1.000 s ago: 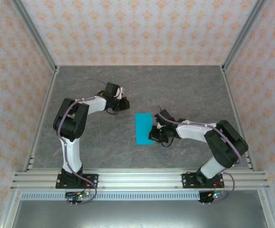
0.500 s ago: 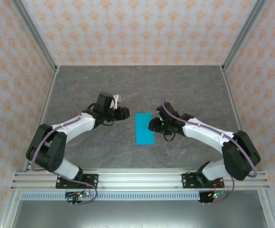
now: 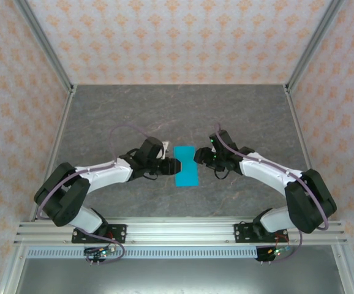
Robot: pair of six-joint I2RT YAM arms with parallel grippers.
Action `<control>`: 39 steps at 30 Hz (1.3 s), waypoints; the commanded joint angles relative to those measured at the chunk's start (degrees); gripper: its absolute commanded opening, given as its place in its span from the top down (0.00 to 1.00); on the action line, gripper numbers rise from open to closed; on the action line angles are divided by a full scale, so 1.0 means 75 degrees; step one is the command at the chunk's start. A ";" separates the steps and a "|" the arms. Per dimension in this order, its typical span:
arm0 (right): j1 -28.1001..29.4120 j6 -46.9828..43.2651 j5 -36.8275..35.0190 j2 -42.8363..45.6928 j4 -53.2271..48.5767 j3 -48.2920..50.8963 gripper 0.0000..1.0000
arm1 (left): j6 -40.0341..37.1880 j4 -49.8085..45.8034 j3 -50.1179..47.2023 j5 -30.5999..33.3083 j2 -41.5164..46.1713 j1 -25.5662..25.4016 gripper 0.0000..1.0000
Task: Fold a paper plane with a square sheet of paper (fold left side to right side)
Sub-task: Fold the triangle a second time at the center of the table.
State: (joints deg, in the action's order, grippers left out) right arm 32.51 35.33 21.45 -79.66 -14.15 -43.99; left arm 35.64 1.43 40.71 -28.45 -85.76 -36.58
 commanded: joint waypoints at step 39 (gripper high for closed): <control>-0.0099 0.0539 0.1534 -0.1557 0.0829 -0.0161 0.48 | 0.0158 0.0043 0.0736 0.0859 -0.1837 -0.0010 0.81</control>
State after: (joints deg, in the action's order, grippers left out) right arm 31.97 38.37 31.18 -90.76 -9.32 -43.35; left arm 36.25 3.53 47.81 -23.94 -100.60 -36.71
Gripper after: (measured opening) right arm 0.525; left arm 0.196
